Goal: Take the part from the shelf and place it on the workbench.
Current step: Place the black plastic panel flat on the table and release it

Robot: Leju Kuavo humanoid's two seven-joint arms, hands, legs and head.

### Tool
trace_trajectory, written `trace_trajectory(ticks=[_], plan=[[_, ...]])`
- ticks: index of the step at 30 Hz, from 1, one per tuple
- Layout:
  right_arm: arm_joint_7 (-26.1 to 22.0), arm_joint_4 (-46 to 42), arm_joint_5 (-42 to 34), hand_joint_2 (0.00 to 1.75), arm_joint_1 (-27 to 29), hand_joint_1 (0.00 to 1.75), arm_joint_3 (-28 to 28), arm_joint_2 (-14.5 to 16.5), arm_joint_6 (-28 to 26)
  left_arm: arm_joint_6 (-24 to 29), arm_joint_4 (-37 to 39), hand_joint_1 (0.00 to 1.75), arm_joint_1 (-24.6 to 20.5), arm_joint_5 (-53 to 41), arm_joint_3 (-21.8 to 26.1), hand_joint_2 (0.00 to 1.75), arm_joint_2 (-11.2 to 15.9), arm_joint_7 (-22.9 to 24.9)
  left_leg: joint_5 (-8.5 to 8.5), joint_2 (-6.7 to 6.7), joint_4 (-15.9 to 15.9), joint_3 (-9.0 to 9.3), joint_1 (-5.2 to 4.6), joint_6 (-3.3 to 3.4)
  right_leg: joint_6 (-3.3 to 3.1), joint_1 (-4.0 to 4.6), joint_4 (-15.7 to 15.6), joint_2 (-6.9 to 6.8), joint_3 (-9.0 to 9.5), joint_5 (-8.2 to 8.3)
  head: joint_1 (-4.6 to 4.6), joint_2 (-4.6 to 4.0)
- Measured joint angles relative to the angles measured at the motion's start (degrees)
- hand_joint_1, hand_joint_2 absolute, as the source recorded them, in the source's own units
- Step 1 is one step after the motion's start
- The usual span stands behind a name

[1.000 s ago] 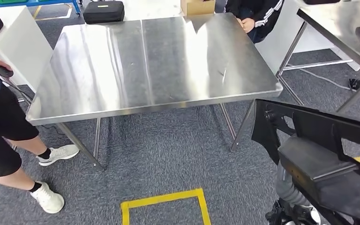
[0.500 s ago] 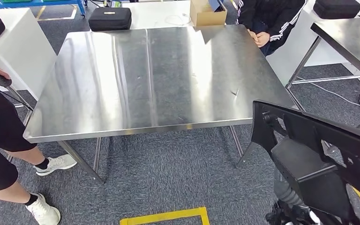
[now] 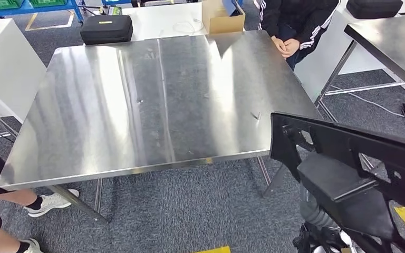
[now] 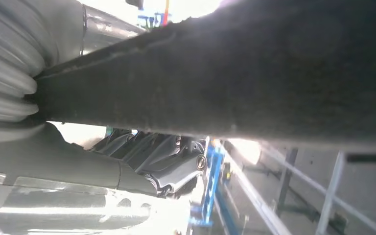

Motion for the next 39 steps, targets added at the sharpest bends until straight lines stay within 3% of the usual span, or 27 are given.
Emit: trace_trajectory(ticks=[1,4,5,7,9,11,12,13,14,15,16,17,19,20,22,24,25,26,27,29,31,33,36,39], plan=[[0.4,0.4,0.4,1.75,-0.5,1.75,0.9,-0.2,0.8,0.0,0.0,0.0,0.1,-0.1,0.0,1.75,0.0,0.0,1.29,0.11,-0.9,0.13,-0.2,0.38,0.44,0.09,-0.1,0.05,0.51,-0.29,-0.03,0.0],[1.3,1.7,1.4,1.75,-2.9,1.75,4.3,-0.9,3.0,0.0,0.0,0.0,-0.1,-0.6,-0.1,1.75,0.0,-0.1,0.66,-0.06,-2.6,2.15,-0.31,1.6,2.05,0.22,1.1,0.07,0.98,0.66,0.02,-0.01],[1.6,2.4,1.4,1.75,-4.1,1.75,5.7,-1.2,3.7,-0.1,0.0,0.0,-0.2,-0.8,-0.2,1.75,0.1,-0.2,0.56,-0.14,-3.2,3.24,-0.24,1.98,2.39,0.21,3.2,0.04,-0.3,1.23,0.06,-0.01],[2.5,4.1,1.1,1.75,-6.6,1.75,8.8,-1.7,5.4,-0.2,0.0,0.0,-0.4,-1.3,-0.6,1.75,0.1,-0.2,0.24,-0.38,-4.6,5.41,-0.13,2.52,2.21,0.12,9.8,-0.07,-4.92,1.0,0.32,-0.01],[3.4,5.9,0.6,1.75,-8.5,1.75,11.5,-2.0,7.1,-0.2,0.1,0.0,-0.5,-1.8,-1.0,1.75,0.2,-0.2,-0.33,-0.76,-5.8,7.36,-0.08,2.71,1.41,0.07,14.4,-0.07,-10.07,-2.01,0.53,-0.01],[4.4,7.7,0.4,1.75,-10.7,1.75,14.3,-2.0,9.1,-0.1,0.2,0.0,-0.5,-2.3,-1.3,1.75,0.2,-0.1,-1.34,-1.25,-6.6,9.47,-0.02,2.56,1.2,-0.09,13.8,-0.09,-13.12,-4.78,0.56,0.0],[5.0,8.9,0.3,1.75,-12.1,1.75,15.9,-2.0,10.2,0.0,0.3,0.0,-0.5,-2.6,-1.5,1.75,0.3,-0.1,-2.04,-1.45,-6.7,10.54,0.03,2.39,1.68,-0.21,11.6,-0.09,-13.73,-4.24,0.59,0.0],[5.7,10.4,0.3,1.75,-13.7,1.75,17.7,-1.9,11.4,0.0,0.3,0.0,-0.5,-2.9,-1.6,1.75,0.3,0.0,-2.84,-1.59,-6.8,11.37,0.05,2.16,2.59,-0.33,8.4,-0.14,-13.92,-1.64,0.62,0.0],[6.3,12.2,0.2,1.75,-15.4,1.75,19.7,-1.8,12.5,0.1,0.4,0.0,-0.5,-3.1,-1.7,1.75,0.4,0.0,-3.8,-1.67,-6.7,12.2,-0.01,1.88,3.48,-0.4,4.7,-0.22,-14.0,2.24,0.64,0.0],[7.0,14.1,0.3,1.75,-17.2,1.75,21.6,-1.4,13.3,0.2,0.4,0.0,-0.5,-3.3,-1.9,1.75,0.4,0.1,-4.78,-1.69,-6.6,12.78,-0.08,1.52,3.93,-0.36,1.9,-0.39,-13.77,5.91,0.67,0.0],[7.6,15.9,0.3,1.75,-18.9,1.75,23.5,-1.0,13.8,0.2,0.5,0.0,-0.6,-3.5,-2.1,1.75,0.5,0.1,-5.59,-1.66,-6.7,13.31,-0.14,1.1,3.8,-0.1,0.1,-0.46,-13.53,8.7,0.58,0.0],[8.0,17.5,0.3,1.75,-20.4,1.75,25.2,-0.4,14.0,0.3,0.5,0.0,-0.7,-3.6,-2.3,1.75,0.6,0.1,-6.06,-1.61,-6.4,13.99,-0.17,0.71,3.05,0.0,-0.8,-0.46,-13.3,10.16,0.49,0.0],[8.4,19.9,0.2,1.75,-22.6,1.75,27.8,0.6,13.9,0.3,0.6,0.0,-0.9,-3.7,-2.6,1.75,0.7,0.2,-6.54,-1.42,-5.8,15.08,-0.01,0.07,1.22,-0.06,-0.9,-0.34,-12.02,11.31,0.26,0.0],[8.4,20.7,0.0,1.75,-23.5,1.75,28.8,1.0,13.8,0.3,0.7,0.0,-1.0,-3.7,-2.7,1.75,0.7,0.2,-6.56,-1.24,-4.1,14.66,0.08,-0.12,0.49,-0.31,-1.0,-0.38,-11.41,11.68,0.16,0.0],[8.5,22.0,-0.3,1.75,-25.1,1.75,30.2,1.3,13.6,0.3,0.8,0.0,-1.2,-3.7,-2.8,1.75,0.7,0.2,-7.8,-0.91,2.2,10.85,0.26,-0.49,-0.54,-0.31,-1.0,-0.5,-10.55,11.49,-0.14,0.0],[9.2,23.4,-0.5,1.75,-26.4,1.75,31.5,1.7,14.1,0.3,0.9,0.0,-1.2,-3.8,-2.9,1.75,0.8,0.2,-11.23,-0.78,8.7,5.62,0.36,-0.9,-1.17,-0.11,-1.0,-0.44,-10.31,10.87,-0.22,0.0],[10.0,24.7,-0.4,1.75,-27.3,1.75,32.4,2.1,14.5,0.3,0.9,0.0,-1.1,-3.8,-3.0,1.75,0.8,0.2,-12.7,-0.77,9.9,3.77,0.42,-1.05,-1.33,-0.04,-1.0,-0.29,-10.09,10.55,-0.21,0.0],[11.0,26.2,-0.3,1.75,-28.4,1.75,33.4,2.8,15.0,0.4,1.0,0.0,-1.1,-3.9,-3.0,1.75,0.8,0.2,-12.91,-0.76,9.4,2.69,0.45,-1.13,-1.38,0.01,-0.9,-0.09,-9.81,10.24,-0.21,0.0],[12.1,27.9,0.0,1.75,-29.6,1.75,34.5,3.7,15.3,0.4,1.0,0.0,-1.1,-3.9,-3.0,1.75,0.9,0.2,-11.45,-0.74,7.3,2.39,0.47,-1.13,-1.32,0.03,-0.9,0.13,-9.45,9.92,-0.25,0.0],[14.3,31.6,0.3,1.75,-32.0,1.75,36.6,6.0,15.6,0.6,1.0,0.0,-1.2,-4.0,-3.0,1.75,1.0,0.2,-5.29,-0.52,0.7,3.23,0.43,-0.81,-1.08,0.1,-0.8,0.36,-8.71,9.36,-0.23,0.0],[16.9,36.8,-0.8,1.75,-35.1,1.75,38.9,8.8,15.2,0.9,1.2,0.0,-1.3,-4.2,-3.2,1.75,1.0,0.3,-1.18,-0.28,-3.4,3.87,0.19,-0.3,-0.62,0.38,-0.7,0.48,-8.42,8.93,-0.21,0.0],[21.1,43.2,-5.0,1.75,-39.4,1.75,42.3,11.7,13.0,1.5,1.3,0.0,-1.4,-4.5,-3.3,1.75,1.0,0.7,-0.15,-0.3,-4.0,4.01,0.01,0.04,-0.38,0.73,-0.7,0.54,-8.46,8.59,-0.23,0.0],[27.8,50.8,-15.6,1.75,-45.8,1.75,49.0,14.2,7.1,2.7,1.5,0.0,-1.5,-4.6,-3.6,1.75,0.7,1.1,0.81,-0.66,-4.4,4.39,0.06,-0.08,-1.22,0.95,-0.9,0.22,-8.36,8.45,-0.1,0.0],[34.2,58.0,-23.9,1.75,-52.3,1.75,55.8,15.5,1.1,3.6,1.8,0.0,-1.6,-4.6,-3.8,1.75,0.3,1.4,0.8,-0.91,-4.4,4.36,-0.06,0.05,-1.28,0.85,-1.3,-0.01,-8.1,8.58,-0.08,0.0]])
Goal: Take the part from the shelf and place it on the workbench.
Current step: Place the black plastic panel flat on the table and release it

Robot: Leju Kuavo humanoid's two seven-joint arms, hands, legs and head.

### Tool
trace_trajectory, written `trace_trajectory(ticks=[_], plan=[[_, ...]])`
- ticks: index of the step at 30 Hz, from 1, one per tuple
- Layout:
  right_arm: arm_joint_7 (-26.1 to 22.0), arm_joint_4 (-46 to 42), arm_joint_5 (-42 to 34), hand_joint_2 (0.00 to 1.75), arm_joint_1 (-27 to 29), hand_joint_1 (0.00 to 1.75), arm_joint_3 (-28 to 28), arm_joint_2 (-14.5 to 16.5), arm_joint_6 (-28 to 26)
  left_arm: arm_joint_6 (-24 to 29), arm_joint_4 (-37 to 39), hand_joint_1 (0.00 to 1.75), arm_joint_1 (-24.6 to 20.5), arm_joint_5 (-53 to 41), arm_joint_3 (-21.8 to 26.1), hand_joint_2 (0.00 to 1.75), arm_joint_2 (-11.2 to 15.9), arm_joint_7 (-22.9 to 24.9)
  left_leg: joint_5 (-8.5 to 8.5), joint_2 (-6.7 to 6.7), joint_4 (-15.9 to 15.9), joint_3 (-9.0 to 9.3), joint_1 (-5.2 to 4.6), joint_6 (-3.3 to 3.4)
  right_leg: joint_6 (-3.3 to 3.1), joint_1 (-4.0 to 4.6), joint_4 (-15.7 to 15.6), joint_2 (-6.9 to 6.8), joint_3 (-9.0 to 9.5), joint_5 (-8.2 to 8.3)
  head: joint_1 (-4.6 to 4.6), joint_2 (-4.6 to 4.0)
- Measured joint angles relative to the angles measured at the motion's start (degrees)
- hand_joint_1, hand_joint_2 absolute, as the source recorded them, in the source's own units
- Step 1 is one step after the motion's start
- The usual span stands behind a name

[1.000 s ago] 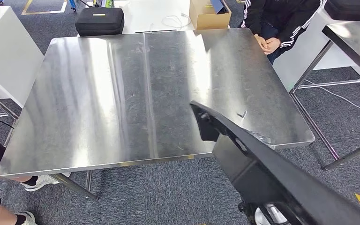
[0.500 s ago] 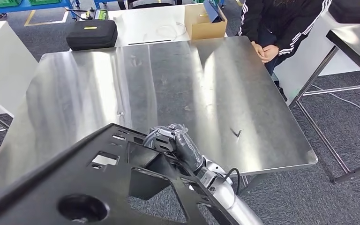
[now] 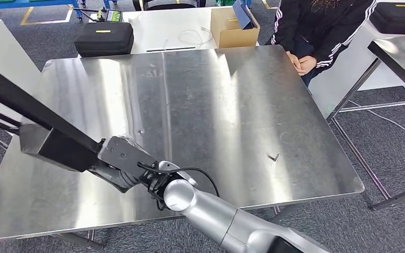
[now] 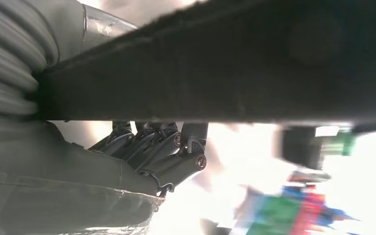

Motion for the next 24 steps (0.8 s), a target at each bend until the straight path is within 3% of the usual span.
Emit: trace_trajectory(ticks=[5,11,14,19,24], plan=[[4.0,9.0,-3.1,1.75,-6.9,1.75,5.4,0.7,-4.5,0.9,0.3,0.0,0.0,0.1,-0.1,1.75,-0.4,0.4,-0.14,-0.05,0.0,-0.01,-0.1,0.39,0.27,-0.06,-0.4,-0.06,0.21,0.15,0.0,0.0],[6.5,20.2,0.4,1.75,-15.3,1.75,7.4,0.9,-10.0,3.7,0.5,0.0,0.1,-0.2,-0.1,1.75,-0.8,3.1,-0.22,-0.02,0.1,-0.04,-0.21,0.55,1.25,-0.18,-0.5,-0.06,0.18,0.21,-0.01,0.0],[6.0,25.3,2.0,1.75,-20.9,1.75,6.8,0.9,-10.8,3.9,0.6,0.0,0.1,-0.9,-0.2,1.75,-0.9,3.5,-0.21,0.03,0.1,-0.05,-0.18,0.56,1.33,-0.17,-0.5,-0.05,0.13,0.26,-0.02,0.0],[7.3,30.4,4.5,1.75,-29.1,1.75,3.5,-0.7,-11.9,-0.8,0.6,0.0,0.4,-1.7,-0.6,1.75,0.4,1.1,-0.19,0.03,0.1,-0.04,-0.06,0.55,1.33,-0.08,-0.4,-0.05,0.11,0.26,-0.03,0.0],[7.6,31.9,6.6,1.75,-32.3,1.75,-0.2,-3.7,-13.1,-1.9,0.6,0.0,0.7,-2.3,-1.5,1.75,1.0,-0.6,-0.19,0.1,0.1,-0.02,0.0,0.55,1.33,0.0,-0.4,0.02,0.11,0.26,-0.03,0.0]])
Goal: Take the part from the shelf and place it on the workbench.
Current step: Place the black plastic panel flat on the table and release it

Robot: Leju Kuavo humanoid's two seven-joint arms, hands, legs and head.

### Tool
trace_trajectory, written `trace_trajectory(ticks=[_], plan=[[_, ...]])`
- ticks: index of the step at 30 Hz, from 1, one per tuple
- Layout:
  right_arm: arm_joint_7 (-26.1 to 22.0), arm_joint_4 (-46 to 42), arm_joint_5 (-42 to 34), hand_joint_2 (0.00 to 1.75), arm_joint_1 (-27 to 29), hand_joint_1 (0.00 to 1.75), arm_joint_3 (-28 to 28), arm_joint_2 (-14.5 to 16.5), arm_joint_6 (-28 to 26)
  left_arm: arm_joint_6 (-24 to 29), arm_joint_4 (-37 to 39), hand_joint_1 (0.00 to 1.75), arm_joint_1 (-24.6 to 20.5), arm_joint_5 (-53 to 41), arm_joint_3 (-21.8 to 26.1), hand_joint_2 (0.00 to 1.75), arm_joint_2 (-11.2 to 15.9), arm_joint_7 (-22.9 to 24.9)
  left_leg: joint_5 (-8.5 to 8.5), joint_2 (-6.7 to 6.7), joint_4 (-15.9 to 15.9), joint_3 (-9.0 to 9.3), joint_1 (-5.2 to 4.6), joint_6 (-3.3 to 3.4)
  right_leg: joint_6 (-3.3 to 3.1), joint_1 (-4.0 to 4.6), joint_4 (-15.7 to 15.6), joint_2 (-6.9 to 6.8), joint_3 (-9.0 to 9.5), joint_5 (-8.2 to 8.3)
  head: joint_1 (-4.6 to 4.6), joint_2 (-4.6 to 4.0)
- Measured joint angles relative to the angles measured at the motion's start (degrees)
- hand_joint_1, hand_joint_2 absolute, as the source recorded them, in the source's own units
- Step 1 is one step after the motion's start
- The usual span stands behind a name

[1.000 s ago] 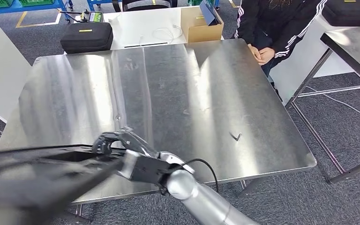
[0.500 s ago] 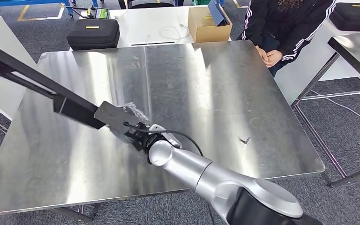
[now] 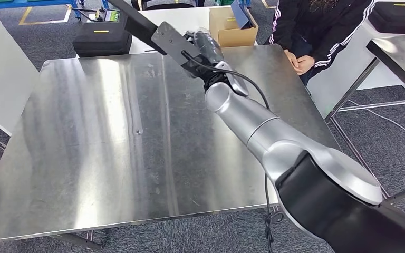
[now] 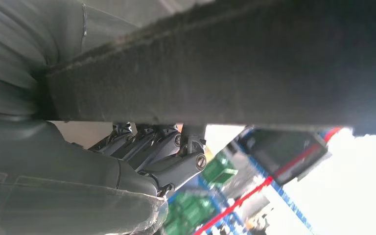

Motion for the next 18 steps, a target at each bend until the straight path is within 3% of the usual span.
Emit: trace_trajectory(ticks=[5,9,11,15,18], plan=[[0.0,0.3,1.7,1.75,-0.3,1.75,-2.9,-2.3,-0.3,-0.3,0.0,0.0,0.2,-0.3,-0.5,1.75,0.2,-1.0,0.0,0.01,0.0,0.0,0.0,0.0,0.0,0.0,0.0,0.01,-0.01,0.0,-0.01,0.0],[0.0,0.3,4.6,0.0,-0.3,0.0,-5.1,-3.9,-0.1,-1.0,0.0,0.0,0.3,-0.9,-1.0,1.75,0.5,-1.5,0.0,-0.02,0.0,-0.01,0.0,0.0,0.0,-0.01,0.0,0.0,-0.01,0.0,0.01,0.0],[-0.1,0.4,6.3,0.0,-0.2,0.0,-6.5,-4.7,0.4,-1.2,0.0,0.0,0.3,-1.3,-1.4,1.75,1.0,-1.2,0.0,-0.02,0.0,-0.02,0.0,0.0,0.0,-0.01,0.0,0.0,-0.01,0.0,0.01,0.0],[-0.4,0.4,9.5,0.0,0.1,0.0,-9.3,-5.8,1.3,-1.4,0.0,0.0,0.3,-1.8,-1.9,0.0,1.7,-0.3,0.0,0.0,0.0,-0.02,-0.01,0.01,0.0,0.0,0.0,0.02,-0.03,0.0,0.0,0.0],[-0.7,0.4,11.2,0.0,0.3,0.0,-11.0,-6.2,1.8,-1.5,0.0,0.0,0.3,-1.9,-2.0,0.0,2.0,0.3,0.0,0.0,0.0,-0.04,0.0,0.01,0.0,0.0,0.0,0.01,-0.05,0.0,0.0,0.0]])
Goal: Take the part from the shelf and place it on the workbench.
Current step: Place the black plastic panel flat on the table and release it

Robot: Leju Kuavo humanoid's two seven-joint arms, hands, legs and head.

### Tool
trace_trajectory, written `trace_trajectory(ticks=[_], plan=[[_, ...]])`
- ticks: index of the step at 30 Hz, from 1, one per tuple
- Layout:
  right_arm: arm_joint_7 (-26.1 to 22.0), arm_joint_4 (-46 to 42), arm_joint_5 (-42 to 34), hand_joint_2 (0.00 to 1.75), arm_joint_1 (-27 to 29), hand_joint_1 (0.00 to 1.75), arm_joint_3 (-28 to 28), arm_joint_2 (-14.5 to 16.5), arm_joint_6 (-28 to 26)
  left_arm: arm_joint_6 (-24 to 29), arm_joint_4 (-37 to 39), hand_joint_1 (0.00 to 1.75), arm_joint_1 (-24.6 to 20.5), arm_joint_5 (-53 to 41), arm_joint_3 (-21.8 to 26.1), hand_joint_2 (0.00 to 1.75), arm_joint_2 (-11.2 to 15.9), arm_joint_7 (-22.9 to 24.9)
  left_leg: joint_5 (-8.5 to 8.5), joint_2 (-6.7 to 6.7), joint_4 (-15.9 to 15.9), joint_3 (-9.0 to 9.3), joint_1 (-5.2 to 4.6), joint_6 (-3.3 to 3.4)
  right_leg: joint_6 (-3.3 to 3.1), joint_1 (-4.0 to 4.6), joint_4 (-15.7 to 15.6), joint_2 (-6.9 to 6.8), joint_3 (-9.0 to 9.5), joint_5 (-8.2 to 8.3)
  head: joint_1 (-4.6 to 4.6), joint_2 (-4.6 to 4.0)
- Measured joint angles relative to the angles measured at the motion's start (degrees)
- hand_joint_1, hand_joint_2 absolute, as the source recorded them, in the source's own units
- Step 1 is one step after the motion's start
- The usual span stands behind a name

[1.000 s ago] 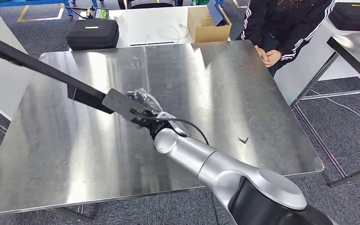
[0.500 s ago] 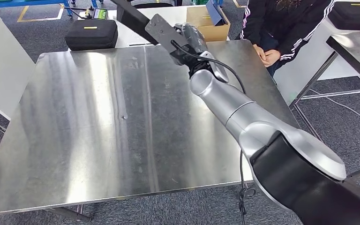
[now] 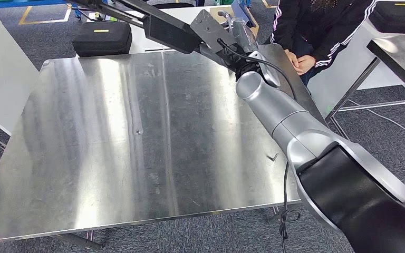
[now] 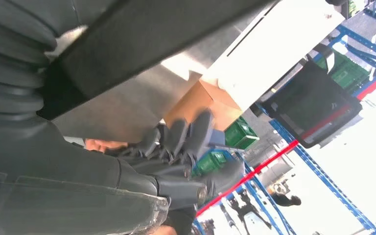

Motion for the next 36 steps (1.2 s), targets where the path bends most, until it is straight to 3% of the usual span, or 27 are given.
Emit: trace_trajectory(ticks=[17,25,36], plan=[[-1.8,0.0,3.8,0.0,1.5,0.0,-3.3,1.1,2.2,0.2,0.0,0.0,0.0,0.8,0.0,0.0,0.4,0.6,-0.09,-0.05,-0.1,-0.28,-0.02,0.08,0.14,-0.04,-0.2,-0.01,-0.11,-0.1,0.01,0.0],[-2.5,0.4,6.3,0.0,4.0,0.0,-4.8,3.1,3.1,0.7,0.0,0.0,0.0,1.3,0.1,0.0,0.5,0.7,-0.1,-0.05,-0.1,-0.16,-0.02,0.1,0.15,-0.1,-0.2,-0.01,-0.04,-0.1,0.0,0.0],[-1.7,1.6,8.9,0.0,7.4,0.0,-6.5,3.2,3.4,0.9,0.3,0.0,0.0,1.3,0.1,0.0,0.6,1.2,-0.08,-0.02,-0.1,-0.01,0.0,0.1,0.15,-0.09,-0.2,-0.01,0.08,-0.1,0.01,0.0]])
